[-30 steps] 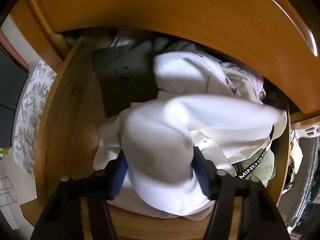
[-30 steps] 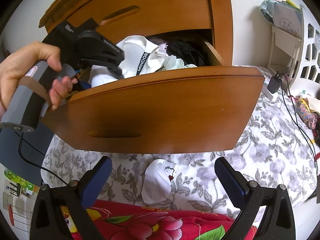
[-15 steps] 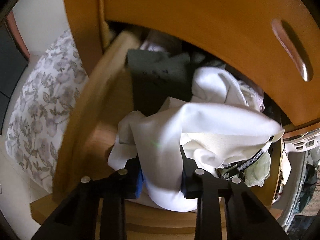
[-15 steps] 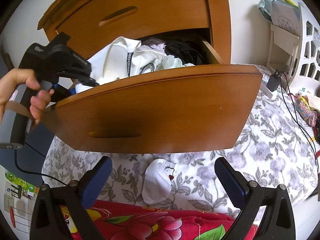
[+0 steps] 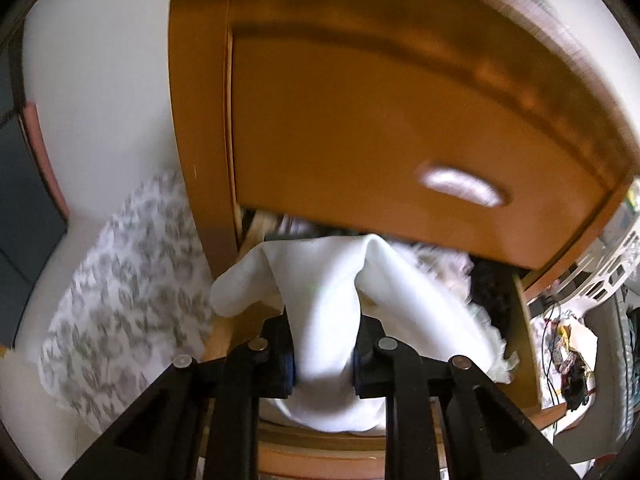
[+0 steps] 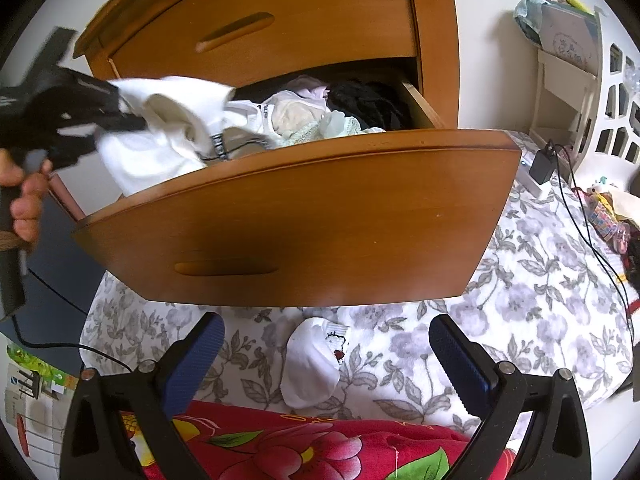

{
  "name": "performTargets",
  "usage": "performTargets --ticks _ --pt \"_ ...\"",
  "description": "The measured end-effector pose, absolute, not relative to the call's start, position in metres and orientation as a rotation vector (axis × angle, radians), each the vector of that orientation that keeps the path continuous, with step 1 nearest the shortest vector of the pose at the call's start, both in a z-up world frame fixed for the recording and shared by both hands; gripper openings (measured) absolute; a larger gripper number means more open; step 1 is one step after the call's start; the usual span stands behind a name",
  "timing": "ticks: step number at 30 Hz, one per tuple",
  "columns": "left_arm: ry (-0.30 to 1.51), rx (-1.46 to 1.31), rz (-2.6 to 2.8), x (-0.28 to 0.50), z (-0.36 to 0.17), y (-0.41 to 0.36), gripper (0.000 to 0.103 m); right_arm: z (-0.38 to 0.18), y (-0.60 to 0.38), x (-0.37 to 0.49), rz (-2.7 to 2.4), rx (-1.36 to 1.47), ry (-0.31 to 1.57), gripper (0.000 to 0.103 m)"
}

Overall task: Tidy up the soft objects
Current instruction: 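Lift the white cloth up out of the drawer with the left gripper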

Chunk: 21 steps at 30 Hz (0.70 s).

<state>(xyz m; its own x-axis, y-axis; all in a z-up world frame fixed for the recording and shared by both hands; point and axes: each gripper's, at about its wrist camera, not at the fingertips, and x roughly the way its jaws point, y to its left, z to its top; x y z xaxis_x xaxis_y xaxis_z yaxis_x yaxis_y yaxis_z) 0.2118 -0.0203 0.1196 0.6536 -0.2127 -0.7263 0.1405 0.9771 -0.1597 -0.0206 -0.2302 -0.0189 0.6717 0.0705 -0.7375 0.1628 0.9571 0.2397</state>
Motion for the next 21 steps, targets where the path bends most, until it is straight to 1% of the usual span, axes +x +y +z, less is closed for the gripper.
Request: performTargets --ticks 6,12,21 --pt "0.675 -0.102 -0.243 0.191 0.157 -0.012 0.021 -0.019 -0.230 -0.021 -0.061 0.292 0.836 0.103" --pt "0.564 -0.144 -0.283 0.167 0.192 0.002 0.021 -0.018 -0.230 -0.022 -0.067 0.296 0.834 0.103" --pt "0.410 -0.188 -0.344 0.126 0.261 0.015 0.021 -0.018 -0.231 -0.023 -0.072 0.300 0.835 0.103"
